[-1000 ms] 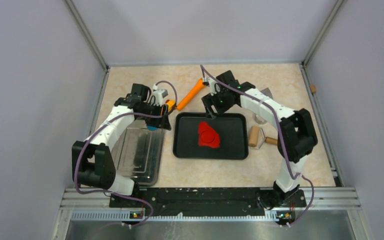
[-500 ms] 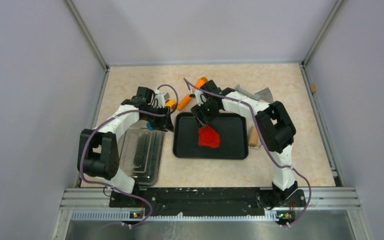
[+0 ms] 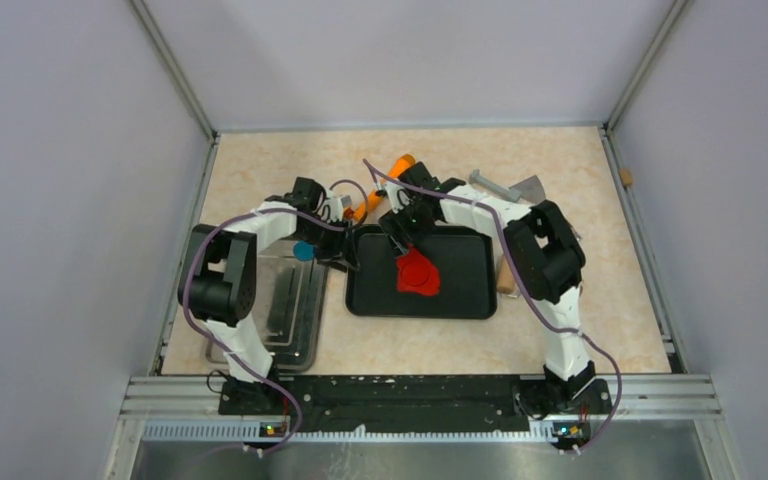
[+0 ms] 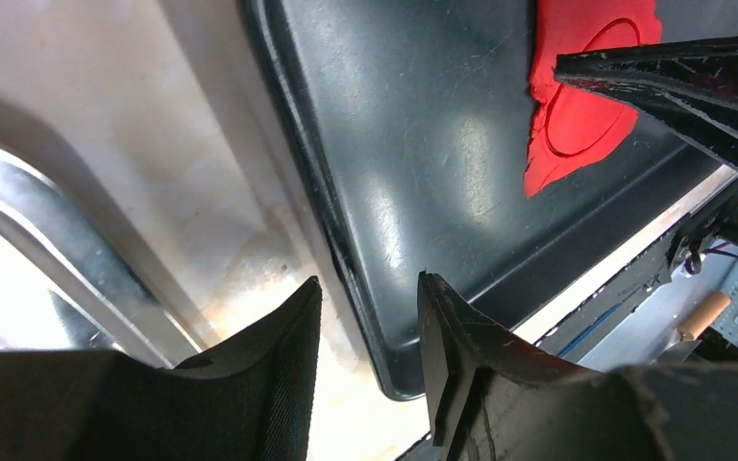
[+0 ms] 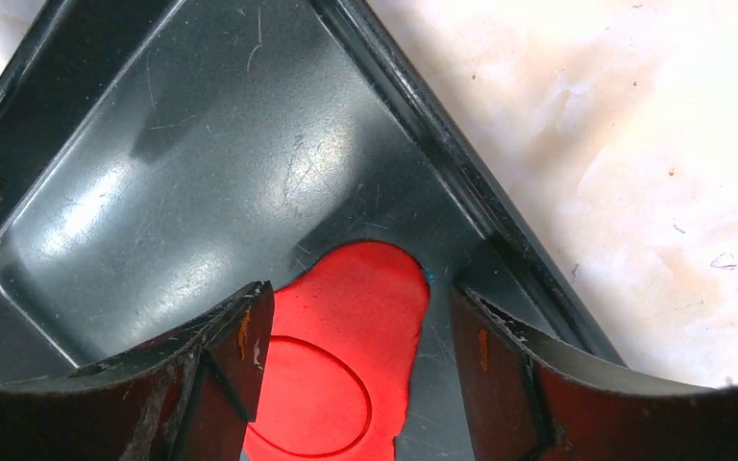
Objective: Roll out the dumpling wrappers from the dough
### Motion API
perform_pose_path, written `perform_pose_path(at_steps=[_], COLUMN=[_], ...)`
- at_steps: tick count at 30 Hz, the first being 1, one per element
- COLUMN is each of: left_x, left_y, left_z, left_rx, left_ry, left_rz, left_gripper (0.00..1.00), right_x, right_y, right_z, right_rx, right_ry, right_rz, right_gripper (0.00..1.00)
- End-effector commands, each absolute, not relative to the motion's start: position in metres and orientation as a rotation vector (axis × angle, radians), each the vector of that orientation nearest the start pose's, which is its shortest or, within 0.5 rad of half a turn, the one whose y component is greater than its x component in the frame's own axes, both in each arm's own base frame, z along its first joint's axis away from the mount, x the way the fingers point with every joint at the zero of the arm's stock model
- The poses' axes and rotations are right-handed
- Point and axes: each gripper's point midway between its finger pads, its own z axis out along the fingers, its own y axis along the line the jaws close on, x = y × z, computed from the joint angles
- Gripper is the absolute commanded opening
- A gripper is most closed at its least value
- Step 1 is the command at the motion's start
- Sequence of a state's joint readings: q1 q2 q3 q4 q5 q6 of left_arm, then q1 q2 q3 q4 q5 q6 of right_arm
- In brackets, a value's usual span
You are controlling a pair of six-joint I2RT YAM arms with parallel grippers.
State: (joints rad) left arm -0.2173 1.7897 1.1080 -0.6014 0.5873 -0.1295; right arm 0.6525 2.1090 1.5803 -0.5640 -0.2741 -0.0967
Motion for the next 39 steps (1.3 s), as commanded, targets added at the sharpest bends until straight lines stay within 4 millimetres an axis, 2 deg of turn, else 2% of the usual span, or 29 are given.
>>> perform_pose_path(at_steps=[1,9,13,16,19,22,23,29,34,36,38,39], left_x=[0.309,0.315,0.317,0.319,0.321,0.322,0.322,0.325,0.327,0.328,0.327,0.327], left_y=[-0.182,-0.182,-0.182,-0.183,-0.183,-0.183,-0.183,-0.183,-0.185,-0.185,-0.185,-0.184], left_z=[0.049,0.042,0.039,0.039,0.039,0.039,0.038,0.037,0.042,0.044,0.046,0.047], left_rx=[0.288,0.279,0.277,0.277,0.279,0.28,0.28,0.286,0.299,0.3,0.3,0.299], left_ry=[2.779,2.804,2.809,2.809,2.808,2.807,2.809,2.812,2.809,2.806,2.807,2.806], left_rz=[-0.939,-0.922,-0.92,-0.921,-0.916,-0.918,-0.914,-0.91,-0.924,-0.922,-0.925,-0.927], left_gripper=[0.44,0.42,0.41,0.4,0.4,0.4,0.4,0.4,0.4,0.41,0.43,0.44], right_x=[0.337,0.316,0.322,0.327,0.324,0.32,0.32,0.311,0.289,0.287,0.293,0.296], right_y=[0.329,0.34,0.335,0.331,0.336,0.343,0.345,0.356,0.351,0.345,0.338,0.336], right_z=[0.018,0.026,0.03,0.032,0.044,0.06,0.065,0.108,0.123,0.126,0.127,0.126], right_rx=[-1.118,-1.16,-1.181,-1.212,-1.231,-1.257,-1.26,-1.263,-1.289,-1.259,-1.231,-1.223], right_ry=[2.506,2.503,2.471,2.445,2.412,2.368,2.35,2.261,2.236,2.241,2.241,2.241], right_rz=[0.565,0.627,0.549,0.498,0.532,0.562,0.565,0.633,0.673,0.658,0.598,0.579], right_gripper=[0.65,0.47,0.35,0.31,0.25,0.1,0.09,0.05,0.05,0.14,0.2,0.26])
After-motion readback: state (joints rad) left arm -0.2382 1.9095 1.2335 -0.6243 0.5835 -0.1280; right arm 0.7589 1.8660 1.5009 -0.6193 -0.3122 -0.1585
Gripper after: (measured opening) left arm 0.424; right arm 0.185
